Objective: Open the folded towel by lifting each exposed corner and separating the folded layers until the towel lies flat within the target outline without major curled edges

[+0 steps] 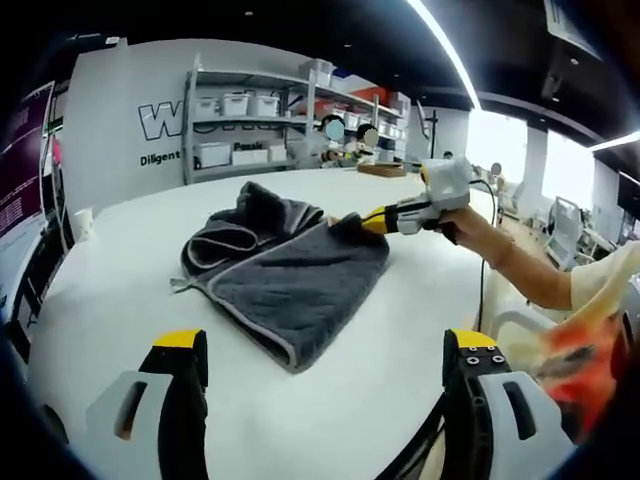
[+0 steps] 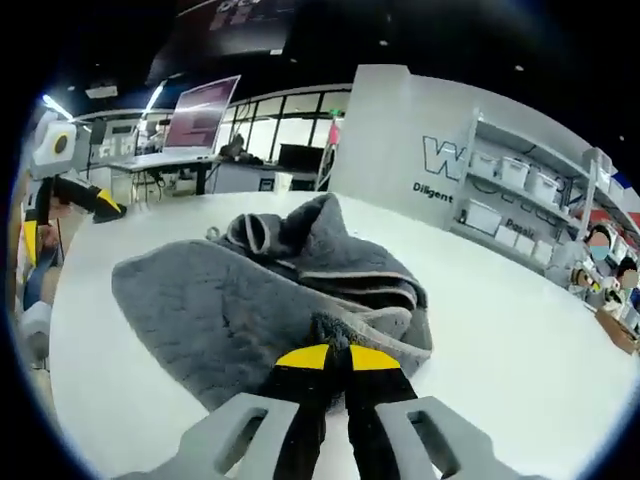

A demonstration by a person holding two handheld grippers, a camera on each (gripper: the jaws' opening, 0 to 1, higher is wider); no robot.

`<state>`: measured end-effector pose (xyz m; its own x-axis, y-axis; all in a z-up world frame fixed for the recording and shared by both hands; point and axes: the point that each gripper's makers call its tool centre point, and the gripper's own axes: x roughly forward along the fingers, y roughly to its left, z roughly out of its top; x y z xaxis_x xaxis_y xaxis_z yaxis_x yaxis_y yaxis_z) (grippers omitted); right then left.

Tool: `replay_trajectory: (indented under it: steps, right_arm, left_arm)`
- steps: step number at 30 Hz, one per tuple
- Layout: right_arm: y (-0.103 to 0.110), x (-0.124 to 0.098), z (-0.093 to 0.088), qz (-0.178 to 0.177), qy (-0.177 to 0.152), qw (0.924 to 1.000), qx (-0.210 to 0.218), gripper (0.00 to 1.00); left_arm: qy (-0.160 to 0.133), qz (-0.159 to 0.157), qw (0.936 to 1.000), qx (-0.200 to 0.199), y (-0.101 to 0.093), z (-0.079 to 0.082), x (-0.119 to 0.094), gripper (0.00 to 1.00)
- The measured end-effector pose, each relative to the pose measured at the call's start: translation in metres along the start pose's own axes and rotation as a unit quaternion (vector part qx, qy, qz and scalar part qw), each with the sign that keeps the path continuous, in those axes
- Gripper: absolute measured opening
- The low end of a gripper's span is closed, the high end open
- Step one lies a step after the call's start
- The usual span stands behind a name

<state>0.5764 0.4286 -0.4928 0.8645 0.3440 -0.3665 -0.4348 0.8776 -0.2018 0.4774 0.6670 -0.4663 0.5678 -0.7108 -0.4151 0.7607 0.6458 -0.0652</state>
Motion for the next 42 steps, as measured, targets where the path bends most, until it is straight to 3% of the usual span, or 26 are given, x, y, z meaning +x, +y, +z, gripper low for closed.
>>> replay_trajectory:
  steps: [17,32,42]
  right_arm:
    - [-0.030,-0.028,-0.030,-0.037,0.007,0.9990,0.024,0.00]
    - [-0.034,-0.035,-0.055,-0.036,0.018,0.9987,0.032,0.01]
    - [-0.041,-0.048,-0.061,-0.042,0.013,0.9983,0.037,0.01]
  left_arm:
    - [0.004,0.005,1.0000,0.002,0.005,0.000,-0.003,0.95]
    - [0.014,-0.005,0.9999,0.004,0.000,-0.004,0.003,0.94]
    - [0.018,-0.009,0.9998,0.005,-0.003,-0.007,0.006,0.93]
